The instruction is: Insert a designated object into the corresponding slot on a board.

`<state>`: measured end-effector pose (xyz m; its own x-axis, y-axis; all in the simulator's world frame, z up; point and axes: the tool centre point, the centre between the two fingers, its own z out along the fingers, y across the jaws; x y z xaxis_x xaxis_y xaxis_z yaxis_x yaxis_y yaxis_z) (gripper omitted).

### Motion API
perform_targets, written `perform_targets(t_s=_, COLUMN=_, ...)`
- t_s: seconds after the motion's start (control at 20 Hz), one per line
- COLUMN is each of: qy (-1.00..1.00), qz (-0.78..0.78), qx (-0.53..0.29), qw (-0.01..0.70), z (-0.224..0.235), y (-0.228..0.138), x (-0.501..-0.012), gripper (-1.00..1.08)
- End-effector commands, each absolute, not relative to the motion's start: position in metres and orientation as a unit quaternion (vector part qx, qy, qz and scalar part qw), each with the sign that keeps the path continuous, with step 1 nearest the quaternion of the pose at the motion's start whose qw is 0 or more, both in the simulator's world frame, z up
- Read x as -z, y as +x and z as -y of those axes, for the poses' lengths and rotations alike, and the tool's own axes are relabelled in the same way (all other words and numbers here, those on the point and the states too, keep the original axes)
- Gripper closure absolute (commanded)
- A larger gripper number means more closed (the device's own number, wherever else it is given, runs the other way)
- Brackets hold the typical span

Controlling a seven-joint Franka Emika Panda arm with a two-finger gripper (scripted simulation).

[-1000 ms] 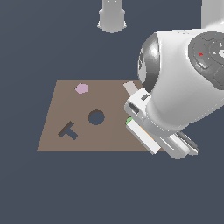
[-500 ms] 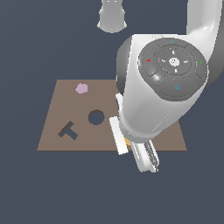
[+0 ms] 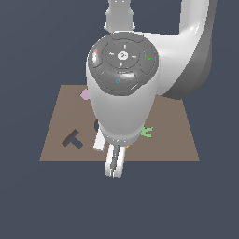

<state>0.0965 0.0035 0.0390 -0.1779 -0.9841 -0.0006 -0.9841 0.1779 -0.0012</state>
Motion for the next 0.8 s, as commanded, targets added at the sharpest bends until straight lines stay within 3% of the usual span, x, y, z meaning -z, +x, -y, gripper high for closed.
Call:
perform_targets(t_s=0.0, qy=-0.594, qz=-0.804, qx=0.0, qw=0.001, z=0.01, y=0.089, x=-0.04, gripper=1.08)
perform_targets(t_s=0.75, qy=-0.386, qz=-0.922, qx=0.0, qw=0.001, z=0.053, y=0.042, x=-0.041, gripper=1.08)
